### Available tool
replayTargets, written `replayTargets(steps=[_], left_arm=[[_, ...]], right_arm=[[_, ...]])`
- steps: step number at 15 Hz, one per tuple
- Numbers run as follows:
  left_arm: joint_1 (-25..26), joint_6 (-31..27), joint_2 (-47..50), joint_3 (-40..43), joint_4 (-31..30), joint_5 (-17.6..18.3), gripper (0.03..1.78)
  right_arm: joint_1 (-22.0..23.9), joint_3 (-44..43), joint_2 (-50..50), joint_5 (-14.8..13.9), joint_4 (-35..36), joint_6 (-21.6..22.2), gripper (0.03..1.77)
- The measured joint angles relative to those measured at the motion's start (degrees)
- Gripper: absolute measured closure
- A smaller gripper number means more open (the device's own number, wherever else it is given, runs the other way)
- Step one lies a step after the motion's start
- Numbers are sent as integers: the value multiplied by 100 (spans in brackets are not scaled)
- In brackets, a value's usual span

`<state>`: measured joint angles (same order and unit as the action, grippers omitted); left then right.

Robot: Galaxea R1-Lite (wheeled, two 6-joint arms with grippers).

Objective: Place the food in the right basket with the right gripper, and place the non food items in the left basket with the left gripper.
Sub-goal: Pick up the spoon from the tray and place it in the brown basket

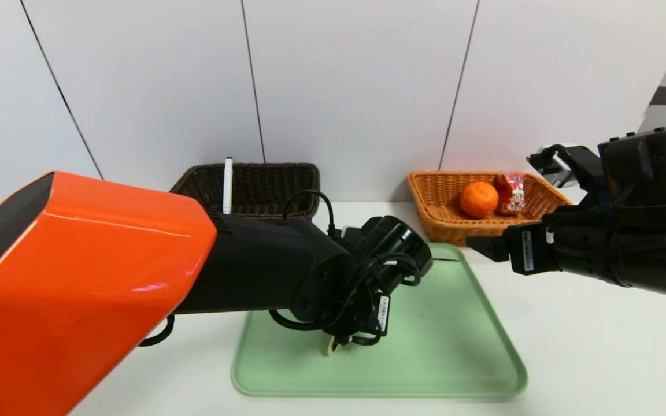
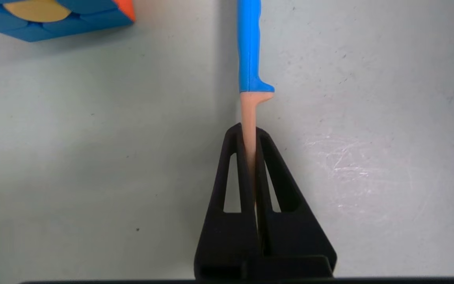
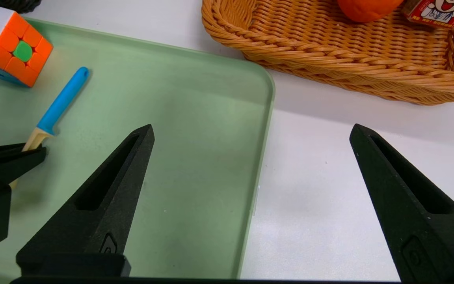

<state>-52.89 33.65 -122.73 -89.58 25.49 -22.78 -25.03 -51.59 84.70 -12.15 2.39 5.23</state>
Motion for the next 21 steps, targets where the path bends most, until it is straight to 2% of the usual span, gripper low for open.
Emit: replayTargets(steps=[3,6,10,12,14,18,21], left_arm=[[52,-284,374,-69,-63,-210,174],[334,-809,1003,-55,-675,-469,174],[1271,-1838,1679,-28,-1441,-467,174],[1913,-2381,1749,229,-2087,-318,174],[2334,-2678,1637,581,-2926,-72,174],[2978,-2806,906,898,-4820,27,174],[3328,-2831,383,951,-5837,40,174]], right_arm=[[1,61,2,4,196,11,9],[11,132,6,11,232,4,9],[9,149,20,11,234,-30,9],[1,160,24,2,238,-33,9],[0,206,24,2,238,-38,9],[0,245,17,-7,243,-33,9],[11,311,-11,-7,240,-20,9]])
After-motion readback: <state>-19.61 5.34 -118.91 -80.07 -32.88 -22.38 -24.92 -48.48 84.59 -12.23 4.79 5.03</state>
